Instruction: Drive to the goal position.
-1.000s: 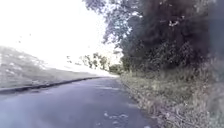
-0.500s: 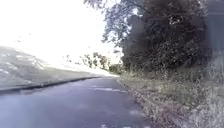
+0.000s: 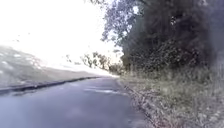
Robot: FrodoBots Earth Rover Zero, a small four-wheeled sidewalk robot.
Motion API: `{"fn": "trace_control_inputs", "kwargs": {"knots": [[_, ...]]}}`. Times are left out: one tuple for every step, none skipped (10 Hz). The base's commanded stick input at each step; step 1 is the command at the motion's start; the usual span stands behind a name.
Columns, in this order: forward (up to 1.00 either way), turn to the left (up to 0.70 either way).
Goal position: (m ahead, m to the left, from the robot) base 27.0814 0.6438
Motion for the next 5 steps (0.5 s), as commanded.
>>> {"fn": "trace_control_inputs", "kwargs": {"knots": [[0.7,0.02],[0.7,0.0],[0.7,0.0],[0.7,0.0],[0.7,0.0]]}}
